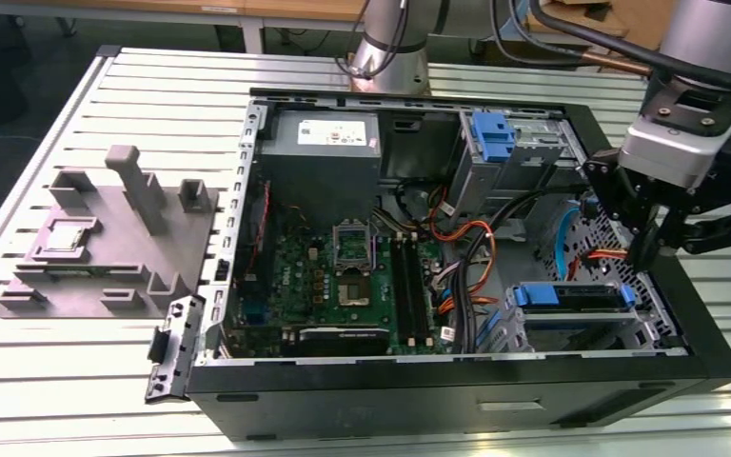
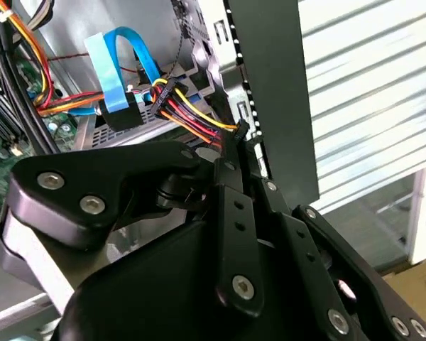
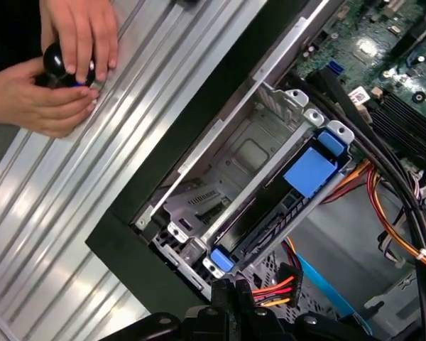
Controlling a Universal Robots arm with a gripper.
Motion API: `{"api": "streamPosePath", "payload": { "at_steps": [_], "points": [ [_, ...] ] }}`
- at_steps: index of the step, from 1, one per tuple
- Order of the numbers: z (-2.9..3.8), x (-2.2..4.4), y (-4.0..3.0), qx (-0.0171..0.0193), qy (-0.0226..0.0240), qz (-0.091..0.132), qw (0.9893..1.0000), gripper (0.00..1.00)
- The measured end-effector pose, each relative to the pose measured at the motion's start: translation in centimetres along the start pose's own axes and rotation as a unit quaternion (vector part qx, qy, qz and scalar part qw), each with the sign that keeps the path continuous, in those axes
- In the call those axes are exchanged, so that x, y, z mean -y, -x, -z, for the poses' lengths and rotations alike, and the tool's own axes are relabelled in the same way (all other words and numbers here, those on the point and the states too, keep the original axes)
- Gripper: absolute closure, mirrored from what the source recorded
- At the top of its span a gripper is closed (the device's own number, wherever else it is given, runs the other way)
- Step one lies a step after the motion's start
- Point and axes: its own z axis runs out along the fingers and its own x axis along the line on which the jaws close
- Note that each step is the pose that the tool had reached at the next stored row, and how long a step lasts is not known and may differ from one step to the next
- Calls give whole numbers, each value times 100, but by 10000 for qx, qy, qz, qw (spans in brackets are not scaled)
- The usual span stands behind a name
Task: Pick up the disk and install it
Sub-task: 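Insert the first disk wire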
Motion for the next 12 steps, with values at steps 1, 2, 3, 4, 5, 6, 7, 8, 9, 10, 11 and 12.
{"api": "streamPosePath", "payload": {
  "at_steps": [1,2,3,4,5,6,7,8,9,10,11,12],
  "points": [
    [-1,0,0,-7,25,-95,10000,84],
    [-2,0,1,-13,48,-181,9998,84],
    [-3,0,1,-20,72,-268,9996,84],
    [-4,0,1,-27,95,-355,9993,84],
    [-6,-1,1,-33,118,-441,9990,84],
    [-7,-1,2,-40,142,-528,9985,84],
    [-7,-1,2,-47,164,-611,9980,84],
    [-9,0,2,-54,189,-705,9973,84],
    [-10,-1,3,-60,213,-792,9966,84],
    [-12,-1,3,-67,236,-878,9958,84],
    [-13,-1,4,-74,260,-964,9950,84],
    [-15,-1,4,-81,283,-1051,9940,84]
  ]
}}
